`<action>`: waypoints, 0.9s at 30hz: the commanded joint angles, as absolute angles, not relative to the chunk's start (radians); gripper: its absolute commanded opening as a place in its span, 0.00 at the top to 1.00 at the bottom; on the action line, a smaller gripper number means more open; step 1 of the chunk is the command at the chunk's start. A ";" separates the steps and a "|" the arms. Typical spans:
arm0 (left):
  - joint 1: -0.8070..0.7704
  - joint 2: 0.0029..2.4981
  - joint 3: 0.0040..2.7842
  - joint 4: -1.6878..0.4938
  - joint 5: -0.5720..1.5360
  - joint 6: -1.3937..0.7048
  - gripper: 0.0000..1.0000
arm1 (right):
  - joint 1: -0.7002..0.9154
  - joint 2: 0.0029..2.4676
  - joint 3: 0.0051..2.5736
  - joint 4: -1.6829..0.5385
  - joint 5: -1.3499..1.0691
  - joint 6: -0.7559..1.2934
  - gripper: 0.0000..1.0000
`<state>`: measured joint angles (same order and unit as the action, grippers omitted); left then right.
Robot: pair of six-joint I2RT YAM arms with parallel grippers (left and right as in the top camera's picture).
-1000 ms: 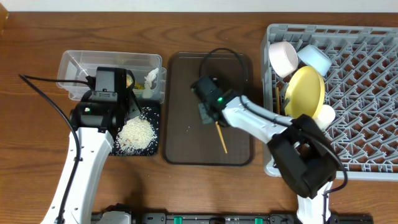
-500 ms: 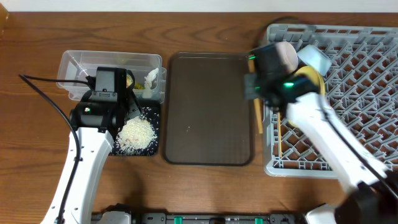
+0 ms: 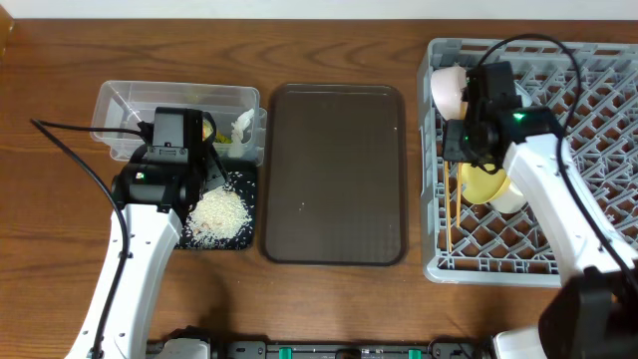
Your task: Sort waste into correct bins and load items into the dishwasher rack
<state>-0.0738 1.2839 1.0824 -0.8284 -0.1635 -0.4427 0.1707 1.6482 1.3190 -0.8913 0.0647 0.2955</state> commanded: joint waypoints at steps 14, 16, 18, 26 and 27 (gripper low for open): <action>-0.070 1.282 1.084 -0.867 -0.047 -0.321 0.19 | 0.171 1.634 1.318 -0.855 -0.032 0.280 0.59; -0.070 1.271 1.084 -0.895 -0.026 -0.307 0.19 | 0.171 1.616 1.318 -0.854 -0.035 0.280 0.59; -0.070 1.253 1.084 -0.920 -0.026 -0.307 0.19 | 0.171 1.600 1.318 -0.858 -0.043 0.280 0.59; -0.093 0.991 1.003 -0.926 -0.026 -0.217 0.19 | 0.171 1.419 1.135 -0.731 -0.128 0.279 0.57; -0.098 0.953 0.989 -0.925 -0.027 -0.218 0.19 | 0.171 1.374 1.093 -0.712 -0.127 0.276 0.55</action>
<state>-0.0826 1.0557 1.0309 -0.9218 -0.0319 -0.2707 0.1711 1.4860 1.1931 -0.7395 -0.0948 0.2779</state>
